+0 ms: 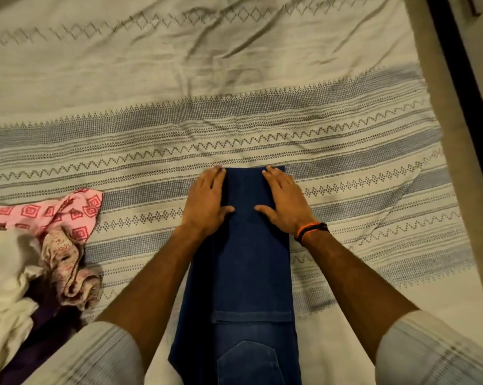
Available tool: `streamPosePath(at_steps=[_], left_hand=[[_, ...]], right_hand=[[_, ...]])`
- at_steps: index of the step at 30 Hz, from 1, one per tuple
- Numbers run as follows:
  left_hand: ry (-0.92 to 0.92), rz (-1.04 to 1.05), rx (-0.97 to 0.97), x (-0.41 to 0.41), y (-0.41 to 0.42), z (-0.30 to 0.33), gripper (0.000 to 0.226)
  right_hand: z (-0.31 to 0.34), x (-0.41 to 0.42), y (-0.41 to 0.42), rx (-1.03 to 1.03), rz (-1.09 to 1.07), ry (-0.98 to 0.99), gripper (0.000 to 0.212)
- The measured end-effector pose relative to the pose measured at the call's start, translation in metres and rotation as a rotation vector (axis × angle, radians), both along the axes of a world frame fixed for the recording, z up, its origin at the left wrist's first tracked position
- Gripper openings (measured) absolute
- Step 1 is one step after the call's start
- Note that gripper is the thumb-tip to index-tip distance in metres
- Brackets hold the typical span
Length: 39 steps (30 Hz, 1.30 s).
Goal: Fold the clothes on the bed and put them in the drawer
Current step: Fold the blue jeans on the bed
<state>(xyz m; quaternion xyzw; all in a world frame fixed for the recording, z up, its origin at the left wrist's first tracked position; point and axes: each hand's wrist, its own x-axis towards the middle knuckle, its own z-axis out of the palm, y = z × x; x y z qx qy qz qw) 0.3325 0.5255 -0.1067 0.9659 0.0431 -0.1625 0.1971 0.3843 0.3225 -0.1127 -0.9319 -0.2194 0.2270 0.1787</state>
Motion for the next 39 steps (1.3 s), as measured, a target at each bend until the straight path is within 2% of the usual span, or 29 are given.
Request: streamPosePath(at_steps=[1, 3, 5, 8, 12, 18, 22, 25, 32, 39], left_hand=[[-0.043, 0.125, -0.043, 0.002, 0.002, 0.002, 0.094], [-0.010, 0.328, -0.142, 0.013, 0.006, 0.004, 0.085], [0.060, 0.401, -0.176, 0.023, 0.010, 0.004, 0.078], [0.148, 0.522, -0.284, 0.040, 0.020, 0.002, 0.065], [0.277, 0.624, -0.371, 0.052, 0.029, 0.003, 0.054], [0.225, 0.614, -0.413, 0.032, 0.023, 0.026, 0.032], [0.105, 0.592, -0.443, -0.004, 0.011, 0.067, 0.034], [0.067, 0.497, -0.456, -0.038, 0.003, 0.104, 0.031], [0.027, 0.271, -0.328, -0.160, -0.021, 0.167, 0.035], [-0.001, 0.164, -0.256, -0.289, -0.050, 0.170, 0.032]], right_hand=[[0.002, 0.002, 0.001, 0.058, -0.102, -0.016, 0.083], [0.004, 0.010, 0.005, 0.109, -0.291, 0.035, 0.075], [0.002, 0.020, 0.009, 0.119, -0.416, 0.124, 0.071], [0.002, 0.039, 0.009, 0.127, -0.517, 0.186, 0.060], [0.013, 0.053, 0.005, 0.130, -0.537, 0.265, 0.037], [0.042, 0.035, -0.008, 0.233, -0.557, 0.305, 0.024], [0.079, 0.001, -0.018, 0.308, -0.535, 0.237, 0.029], [0.108, -0.032, -0.028, 0.300, -0.480, 0.208, 0.034], [0.171, -0.148, -0.051, 0.252, -0.288, 0.054, 0.034], [0.183, -0.274, -0.081, 0.194, -0.254, 0.037, 0.033]])
